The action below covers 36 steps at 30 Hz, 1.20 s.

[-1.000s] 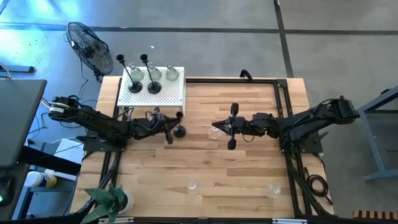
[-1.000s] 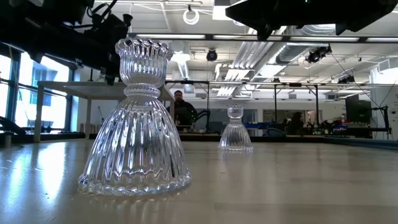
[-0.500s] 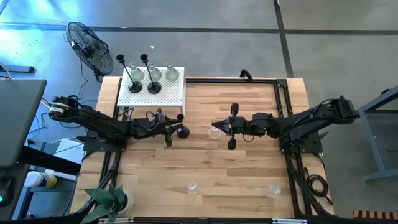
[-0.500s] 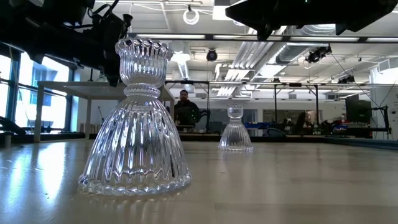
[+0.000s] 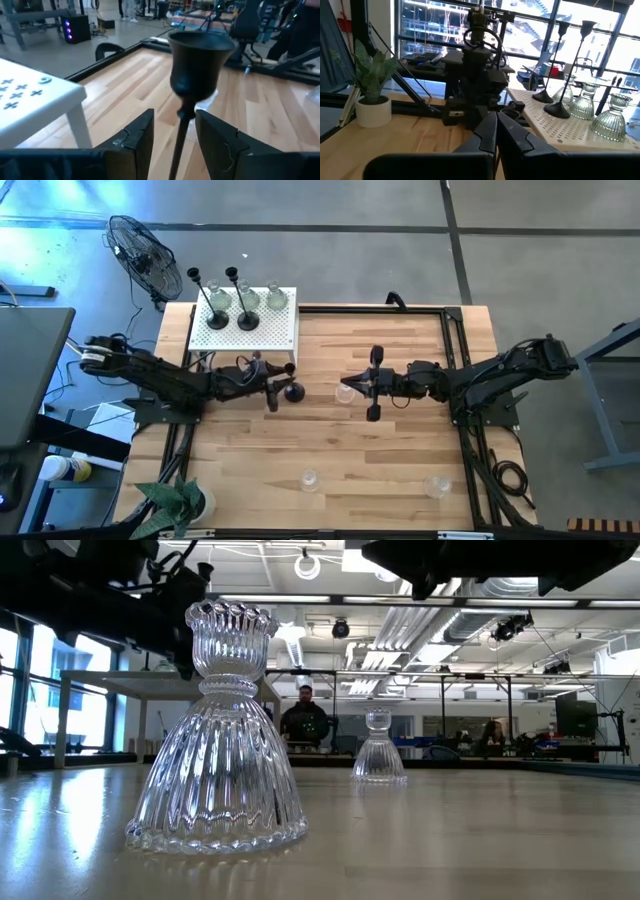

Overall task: Pick & Place candle stick holders
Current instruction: Put the black candle holder on the shelf aligned with the other black candle holders

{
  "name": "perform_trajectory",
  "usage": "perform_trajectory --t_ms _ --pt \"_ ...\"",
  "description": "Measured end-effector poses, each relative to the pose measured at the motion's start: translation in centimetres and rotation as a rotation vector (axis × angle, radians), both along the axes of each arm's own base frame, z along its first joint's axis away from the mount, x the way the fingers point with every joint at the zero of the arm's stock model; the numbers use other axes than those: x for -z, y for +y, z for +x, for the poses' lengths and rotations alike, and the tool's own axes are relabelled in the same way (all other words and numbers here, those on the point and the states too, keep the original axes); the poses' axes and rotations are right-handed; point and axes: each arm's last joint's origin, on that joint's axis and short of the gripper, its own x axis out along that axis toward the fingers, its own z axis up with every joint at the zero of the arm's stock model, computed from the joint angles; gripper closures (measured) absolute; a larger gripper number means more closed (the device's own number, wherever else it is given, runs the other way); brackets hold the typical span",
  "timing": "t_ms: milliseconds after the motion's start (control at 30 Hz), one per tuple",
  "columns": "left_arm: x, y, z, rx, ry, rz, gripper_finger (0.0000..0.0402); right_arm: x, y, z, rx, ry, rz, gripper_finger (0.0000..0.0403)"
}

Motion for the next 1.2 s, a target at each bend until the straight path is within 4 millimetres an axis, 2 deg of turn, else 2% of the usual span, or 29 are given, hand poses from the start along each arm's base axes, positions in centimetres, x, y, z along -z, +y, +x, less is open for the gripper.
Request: perform_trajectory --t_ms 300,400,600,767,967,1200 --pt "0.3 0.2 0.7 0.039 -0.05 0.001 0.0265 0.0 0.0 0.0 0.0 0.001 -0.004 0.0402" --pt "0.2 0.2 0.7 0.033 -0.063 0.007 0.0291 0.0 0.0 0.0 0.0 0.002 -0.004 0.0401" --pt "0.1 0.2 0.8 0.033 -0.066 0.029 0.0376 0.0 0.0 0.0 0.0 0.002 -0.004 0.0401" --pt "-0.1 0.4 0.7 -0.011 -0.083 0.034 0.037 0.0 0.0 0.0 0.0 0.002 -0.004 0.0402" --pt "-2.3 0.5 -0.1 -0.05 -0.209 0.028 0.037 0.0 0.0 0.0 0.0 0.002 -0.004 0.0402" --pt "-6.7 0.6 -0.2 -0.097 -0.227 0.048 0.0373 0.0 0.0 0.0 -0.001 0.004 -0.005 0.0402"
